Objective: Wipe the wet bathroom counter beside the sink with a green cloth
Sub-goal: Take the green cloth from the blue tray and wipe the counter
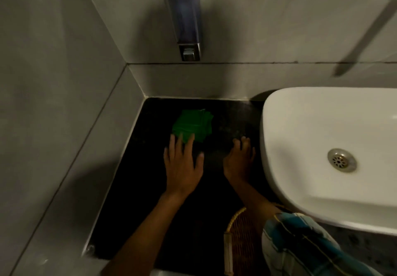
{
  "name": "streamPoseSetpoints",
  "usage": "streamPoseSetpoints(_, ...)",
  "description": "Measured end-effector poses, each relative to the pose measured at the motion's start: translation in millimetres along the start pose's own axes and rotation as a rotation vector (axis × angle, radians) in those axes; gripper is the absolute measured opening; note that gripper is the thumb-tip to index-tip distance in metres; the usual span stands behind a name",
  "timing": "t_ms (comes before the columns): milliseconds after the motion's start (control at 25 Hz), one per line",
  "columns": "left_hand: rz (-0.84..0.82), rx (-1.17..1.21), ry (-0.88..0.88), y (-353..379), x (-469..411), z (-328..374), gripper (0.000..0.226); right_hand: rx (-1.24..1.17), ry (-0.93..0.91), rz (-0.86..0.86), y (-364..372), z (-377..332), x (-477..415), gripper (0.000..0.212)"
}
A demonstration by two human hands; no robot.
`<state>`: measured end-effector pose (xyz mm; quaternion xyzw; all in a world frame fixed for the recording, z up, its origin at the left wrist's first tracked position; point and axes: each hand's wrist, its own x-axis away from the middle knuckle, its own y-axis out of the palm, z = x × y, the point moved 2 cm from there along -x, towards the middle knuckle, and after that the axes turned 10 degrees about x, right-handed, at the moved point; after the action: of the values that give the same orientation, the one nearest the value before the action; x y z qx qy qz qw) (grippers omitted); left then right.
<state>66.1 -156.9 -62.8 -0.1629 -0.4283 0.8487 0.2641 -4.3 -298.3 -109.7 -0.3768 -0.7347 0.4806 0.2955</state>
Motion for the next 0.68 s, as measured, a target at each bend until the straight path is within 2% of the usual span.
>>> streamPoseSetpoints(80, -0.065, 0.031, -0.029, -20.6, 60.4, -2.3, 0.048, -0.102, -0.063, -0.072, -24.9, -0.4, 17.0, 0.045)
streamPoseSetpoints(160, -0.177, 0.079, -0.088, -29.6, 110.0, -0.6, 0.037, -0.192, -0.22, -0.175, -52.6, 6.7, 57.4, 0.052)
streamPoseSetpoints(280, -0.298, 0.183, -0.144, -29.4, 168.3, 24.9, 0.031, -0.359, -0.398, -0.32, -102.9, 49.3, 132.2, 0.058)
streamPoseSetpoints(400, -0.307, 0.276, -0.183, -23.8, 195.9, 54.9, 0.031, -0.26, -0.438, -0.162, -144.4, 122.1, 175.2, 0.053)
streamPoseSetpoints(480, -0.262, 0.366, -0.228, -18.3, 205.0, 68.5, 0.029, -0.144, -0.367, -0.052, -163.4, 168.7, 187.7, 0.041)
streamPoseSetpoints(560, -0.208, 0.383, -0.268, -13.3, 209.7, 78.8, 0.032, -0.107, -0.209, -0.064, -172.5, 206.5, 187.2, 0.029)
streamPoseSetpoints(600, -0.197, 0.391, -0.29, -10.5, 210.2, 79.8, 0.036, -0.143, -0.124, -0.107, -171.5, 217.7, 182.8, 0.027)
streamPoseSetpoints(680, -0.206, 0.432, -0.345, -5.0, 212.1, 82.6, 0.045, -0.302, 0.009, -0.308, -165.0, 226.4, 172.8, 0.034)
